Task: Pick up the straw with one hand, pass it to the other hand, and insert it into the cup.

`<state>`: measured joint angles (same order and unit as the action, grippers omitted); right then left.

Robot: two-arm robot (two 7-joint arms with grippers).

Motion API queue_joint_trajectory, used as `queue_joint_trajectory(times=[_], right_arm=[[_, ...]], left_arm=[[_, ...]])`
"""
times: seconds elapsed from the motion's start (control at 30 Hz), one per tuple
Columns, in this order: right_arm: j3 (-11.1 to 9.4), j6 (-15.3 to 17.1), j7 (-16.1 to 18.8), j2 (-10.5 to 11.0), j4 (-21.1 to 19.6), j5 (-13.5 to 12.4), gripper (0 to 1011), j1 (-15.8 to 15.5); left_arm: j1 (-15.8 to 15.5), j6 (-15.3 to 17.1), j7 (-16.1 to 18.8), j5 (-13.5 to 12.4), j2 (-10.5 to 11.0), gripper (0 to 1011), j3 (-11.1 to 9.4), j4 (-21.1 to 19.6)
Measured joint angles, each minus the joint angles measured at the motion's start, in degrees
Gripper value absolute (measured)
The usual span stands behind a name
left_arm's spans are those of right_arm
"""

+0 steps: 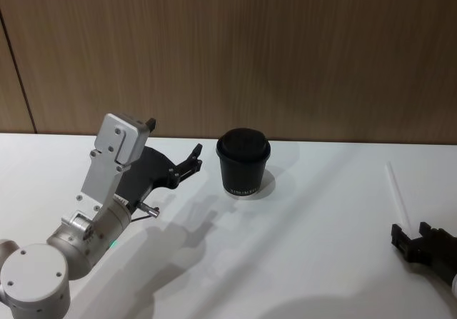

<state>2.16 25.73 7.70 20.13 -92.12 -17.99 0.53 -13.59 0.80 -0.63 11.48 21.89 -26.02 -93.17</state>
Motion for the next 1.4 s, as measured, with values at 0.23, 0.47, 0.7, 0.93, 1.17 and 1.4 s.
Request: queue_joint_trajectory(times=[0.23, 0.47, 0.7, 0.93, 1.17, 1.4], right_arm=[[0.0, 0.07, 0.07, 0.0, 0.06, 0.02, 376, 0.04], [0.0, 0.12, 0.12, 0.0, 0.08, 0.04, 142, 0.06], [0.0, 0.12, 0.14, 0.0, 0.08, 0.07, 18, 0.06], [0.0, 0.12, 0.14, 0.0, 0.07, 0.08, 1, 0.06], [-0.01, 0.12, 0.14, 0.0, 0.07, 0.08, 1, 0.06], [-0.01, 0.12, 0.13, 0.0, 0.07, 0.08, 1, 0.06]], left_arm=[[0.0, 0.0, 0.0, 0.0, 0.0, 1003, 0.0, 0.0], [0.0, 0.0, 0.0, 0.0, 0.0, 1003, 0.0, 0.0], [0.0, 0.0, 0.0, 0.0, 0.0, 1003, 0.0, 0.0], [0.0, 0.0, 0.0, 0.0, 0.0, 1003, 0.0, 0.0], [0.0, 0.0, 0.0, 0.0, 0.0, 1003, 0.0, 0.0], [0.0, 0.0, 0.0, 0.0, 0.0, 1003, 0.0, 0.0]])
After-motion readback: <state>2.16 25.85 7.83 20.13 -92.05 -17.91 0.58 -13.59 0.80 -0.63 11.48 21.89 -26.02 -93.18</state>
